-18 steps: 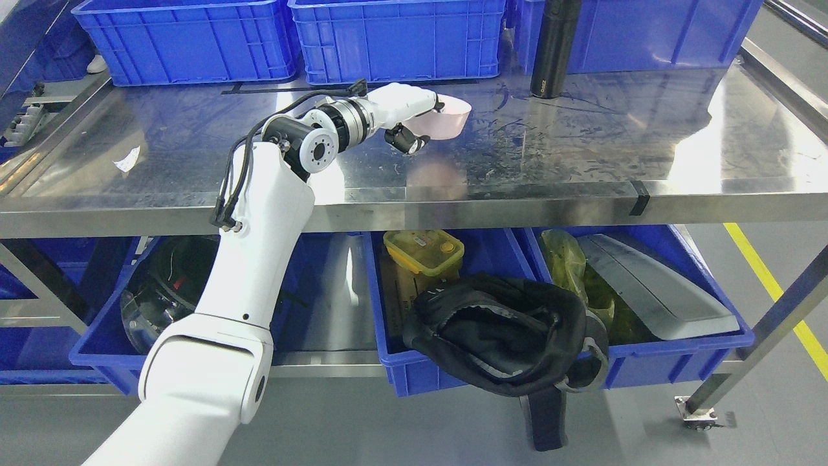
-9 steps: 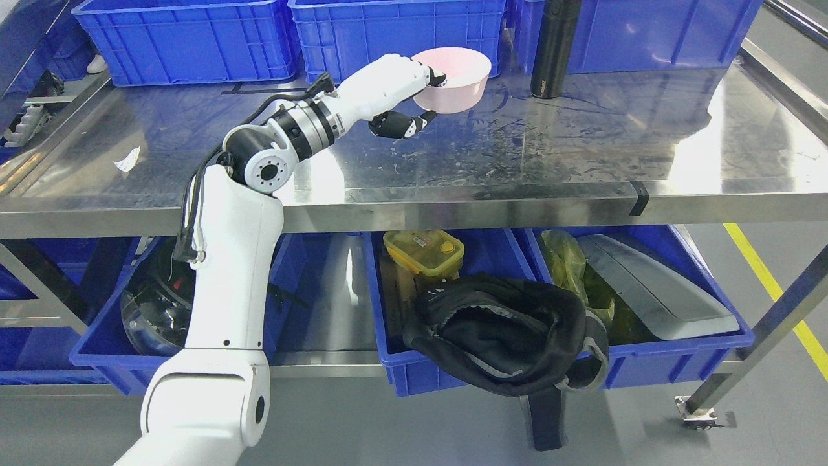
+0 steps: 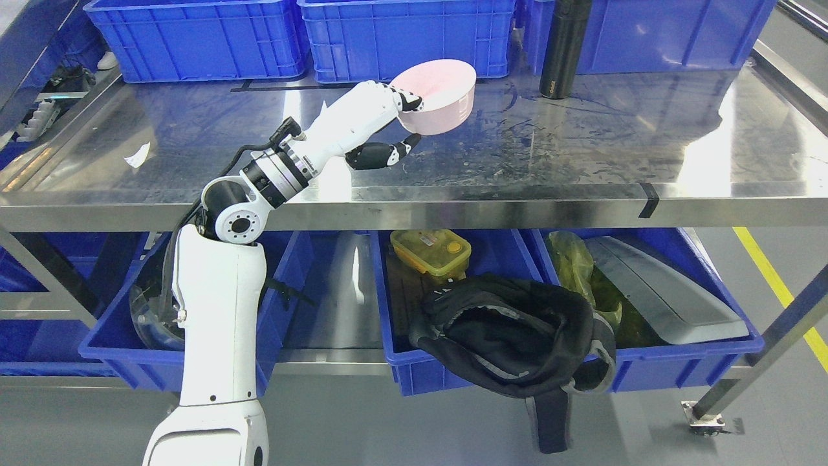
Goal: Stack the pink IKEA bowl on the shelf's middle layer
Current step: 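Hold the pink bowl raised in the left hand while driving to the other shelf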
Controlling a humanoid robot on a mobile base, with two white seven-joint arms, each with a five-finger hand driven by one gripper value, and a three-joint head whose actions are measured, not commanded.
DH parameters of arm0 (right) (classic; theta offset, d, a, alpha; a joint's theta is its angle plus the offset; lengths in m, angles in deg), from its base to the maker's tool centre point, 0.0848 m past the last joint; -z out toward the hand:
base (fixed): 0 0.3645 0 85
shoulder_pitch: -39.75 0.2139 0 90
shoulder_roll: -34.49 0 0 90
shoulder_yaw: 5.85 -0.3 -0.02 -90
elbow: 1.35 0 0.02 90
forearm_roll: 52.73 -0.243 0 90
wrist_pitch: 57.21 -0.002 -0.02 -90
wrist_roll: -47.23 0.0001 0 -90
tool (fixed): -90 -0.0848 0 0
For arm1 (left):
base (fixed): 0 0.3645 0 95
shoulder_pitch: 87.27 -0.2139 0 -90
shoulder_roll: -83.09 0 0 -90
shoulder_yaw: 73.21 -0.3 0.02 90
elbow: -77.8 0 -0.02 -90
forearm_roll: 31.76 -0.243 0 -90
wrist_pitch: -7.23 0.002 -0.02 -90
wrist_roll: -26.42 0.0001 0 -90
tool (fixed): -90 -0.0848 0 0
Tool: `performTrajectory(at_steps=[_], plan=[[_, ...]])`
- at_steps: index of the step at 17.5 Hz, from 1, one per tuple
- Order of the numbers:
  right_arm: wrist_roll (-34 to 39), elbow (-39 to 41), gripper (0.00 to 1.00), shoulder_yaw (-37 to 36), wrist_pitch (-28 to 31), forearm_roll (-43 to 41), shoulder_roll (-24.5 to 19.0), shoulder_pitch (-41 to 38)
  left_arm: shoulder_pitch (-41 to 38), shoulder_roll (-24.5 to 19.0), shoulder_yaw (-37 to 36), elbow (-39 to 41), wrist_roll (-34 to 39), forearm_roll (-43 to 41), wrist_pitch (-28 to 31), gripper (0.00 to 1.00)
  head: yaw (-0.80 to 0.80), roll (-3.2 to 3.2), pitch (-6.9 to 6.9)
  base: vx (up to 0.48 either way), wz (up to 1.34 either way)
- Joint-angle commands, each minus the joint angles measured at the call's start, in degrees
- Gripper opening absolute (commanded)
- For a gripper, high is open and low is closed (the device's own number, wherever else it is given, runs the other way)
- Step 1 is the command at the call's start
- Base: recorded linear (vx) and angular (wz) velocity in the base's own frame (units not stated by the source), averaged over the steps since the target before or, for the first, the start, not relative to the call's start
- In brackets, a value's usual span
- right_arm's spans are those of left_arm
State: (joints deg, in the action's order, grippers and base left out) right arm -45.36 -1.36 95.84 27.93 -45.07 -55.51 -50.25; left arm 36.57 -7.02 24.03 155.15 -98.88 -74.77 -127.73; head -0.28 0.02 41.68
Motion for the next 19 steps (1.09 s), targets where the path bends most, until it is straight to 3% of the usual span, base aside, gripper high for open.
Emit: performTrajectory(at_steps=[1, 7, 19], plan=[[0.0, 1.0, 1.00, 0.0, 0.0, 0.0, 1.0, -0.9, -3.9, -0.9, 2.8, 6.0, -0.1, 2.0, 0.0, 0.04, 0.00, 0.00, 0.00, 0.003, 0.21], [0.0, 1.0, 1.00, 0.0, 0.0, 0.0, 1.0, -0.9, -5.8, -0.9, 2.8, 6.6, -0.1, 2.7, 0.0, 0.04, 0.00, 0.00, 0.00, -0.020, 0.53], [0.0, 1.0, 1.00, 0.0, 0.0, 0.0, 1.0, -0.9, -8.5, -0.9, 5.3, 7.1, 0.0, 2.8, 0.0, 0.04, 0.00, 0.00, 0.03, 0.037, 1.02]])
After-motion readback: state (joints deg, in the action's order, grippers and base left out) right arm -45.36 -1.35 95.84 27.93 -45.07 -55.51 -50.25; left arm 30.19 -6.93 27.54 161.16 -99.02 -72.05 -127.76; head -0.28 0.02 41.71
